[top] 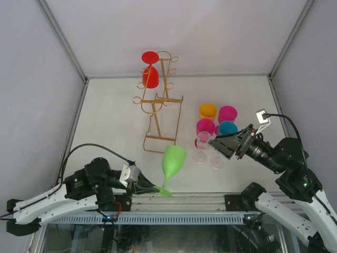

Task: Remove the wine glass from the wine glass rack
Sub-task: Place the wine glass at the center of the board.

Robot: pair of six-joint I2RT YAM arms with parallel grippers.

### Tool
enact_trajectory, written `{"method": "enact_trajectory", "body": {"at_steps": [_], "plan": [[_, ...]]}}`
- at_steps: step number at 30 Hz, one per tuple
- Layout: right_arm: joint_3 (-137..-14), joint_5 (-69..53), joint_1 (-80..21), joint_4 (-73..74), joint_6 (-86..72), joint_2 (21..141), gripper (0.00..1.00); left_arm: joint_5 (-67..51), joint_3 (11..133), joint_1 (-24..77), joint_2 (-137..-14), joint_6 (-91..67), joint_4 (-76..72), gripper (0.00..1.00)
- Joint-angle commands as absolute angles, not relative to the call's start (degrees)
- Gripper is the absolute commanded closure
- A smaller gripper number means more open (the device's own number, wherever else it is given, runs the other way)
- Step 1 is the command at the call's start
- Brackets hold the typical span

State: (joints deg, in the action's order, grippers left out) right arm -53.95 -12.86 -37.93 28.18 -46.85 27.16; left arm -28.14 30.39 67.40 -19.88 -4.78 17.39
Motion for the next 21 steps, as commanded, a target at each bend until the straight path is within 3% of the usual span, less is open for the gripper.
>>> {"method": "enact_trajectory", "body": {"at_steps": [1,8,16,21], "plan": [[-56.24,-18.50,-37.38,26.83,-45.97,29.41,0.20,-39.34,29.68,67.65,-19.64,0.90,11.34,1.00],[-56.17,-35.30,-36.48,30.32,-47.80,41.48,0.23,-44.32,30.11,67.63,-18.82,1.68,6.57,1.00],[-54.05,-51.24,-42.05,15.35,-53.00,48.54,0.33,-43.85,29.94,67.64,-18.44,1.25,5.98,1.00],[-53.78,-54.62,-44.85,13.36,-53.18,49.44,0.48,-42.07,29.82,67.59,-17.72,1.15,7.07,1.00]]}}
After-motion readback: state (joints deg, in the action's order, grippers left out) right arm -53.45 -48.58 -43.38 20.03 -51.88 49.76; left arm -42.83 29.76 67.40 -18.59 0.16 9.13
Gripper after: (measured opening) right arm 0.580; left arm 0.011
